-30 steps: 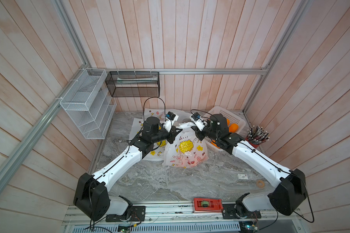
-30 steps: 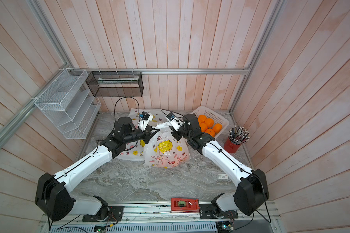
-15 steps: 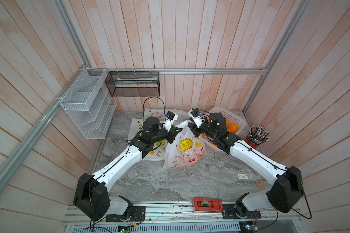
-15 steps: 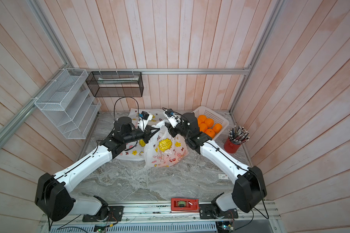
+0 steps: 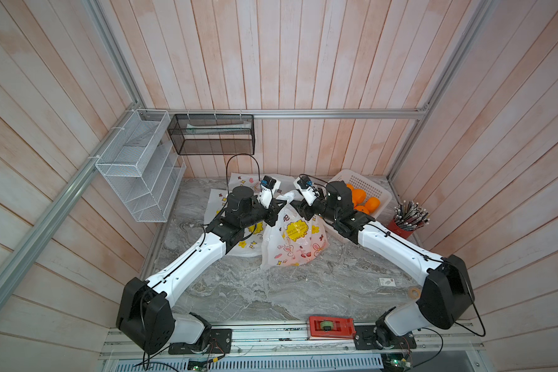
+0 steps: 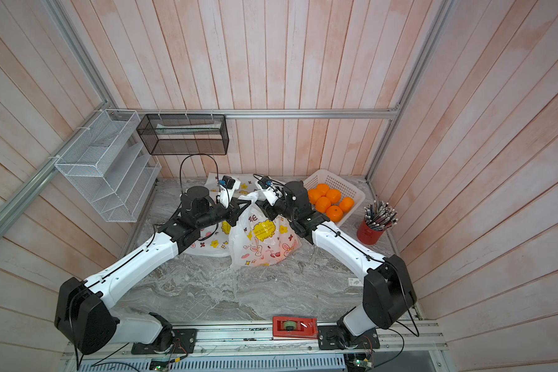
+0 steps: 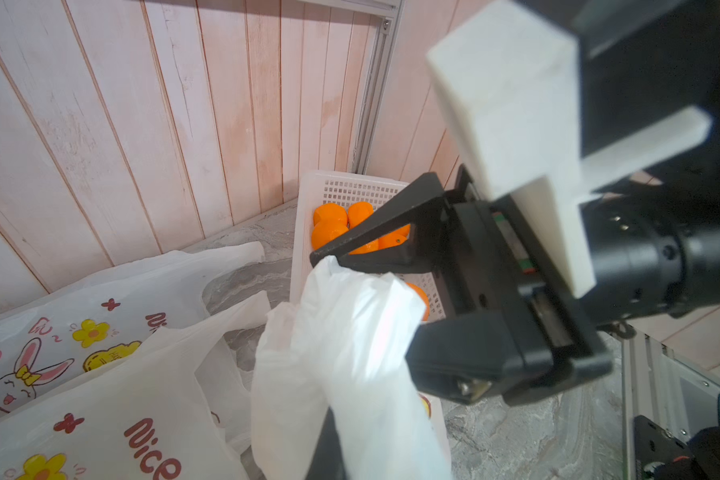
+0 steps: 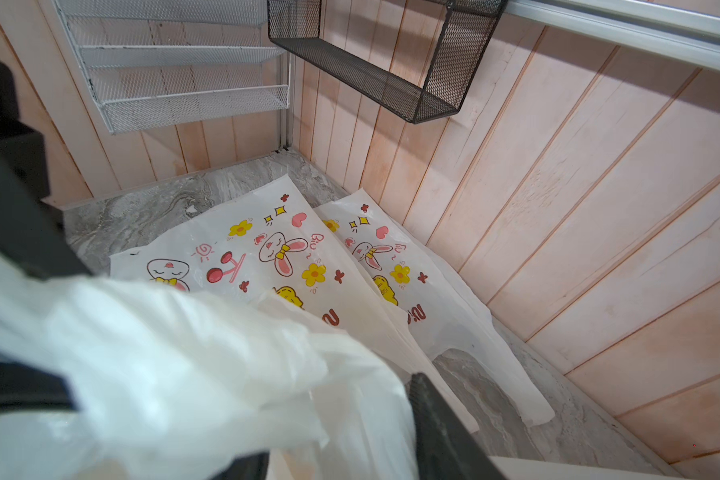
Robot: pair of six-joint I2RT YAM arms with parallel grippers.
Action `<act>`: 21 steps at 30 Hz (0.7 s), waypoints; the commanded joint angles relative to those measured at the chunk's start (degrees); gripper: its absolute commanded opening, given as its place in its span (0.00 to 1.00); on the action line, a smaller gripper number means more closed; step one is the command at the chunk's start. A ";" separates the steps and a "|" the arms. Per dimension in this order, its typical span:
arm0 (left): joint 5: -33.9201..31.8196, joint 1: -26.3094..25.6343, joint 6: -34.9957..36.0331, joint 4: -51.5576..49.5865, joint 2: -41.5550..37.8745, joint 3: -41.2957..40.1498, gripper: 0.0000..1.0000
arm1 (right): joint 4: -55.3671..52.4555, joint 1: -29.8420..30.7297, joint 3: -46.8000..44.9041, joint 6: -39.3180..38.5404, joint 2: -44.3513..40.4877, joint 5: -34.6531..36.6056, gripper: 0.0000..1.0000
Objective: Place the oranges into plastic bags & tie knots
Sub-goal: Tie the plastic bag at the center of the board.
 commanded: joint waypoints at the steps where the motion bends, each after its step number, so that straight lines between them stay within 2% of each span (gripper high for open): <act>1: -0.20 0.11 -0.47 0.89 -1.70 0.76 0.00 | 1.51 0.46 0.67 0.58 1.32 -0.65 0.59; 5: 0.00 0.12 -0.56 0.78 -1.88 0.50 0.00 | 4.20 0.46 0.29 1.76 0.96 2.82 0.57; 12: 1.40 0.11 -0.56 0.43 -2.39 -0.56 0.00 | 10.04 0.39 -1.91 3.36 -1.68 9.81 0.36; 17: 6.34 0.11 -3.19 1.94 -3.50 -1.78 0.00 | 15.48 0.37 -4.35 4.73 -3.70 16.55 0.30; 21: 8.94 0.07 -4.66 3.15 -3.97 -2.57 0.00 | 15.16 0.44 -4.90 4.79 -3.93 13.42 0.30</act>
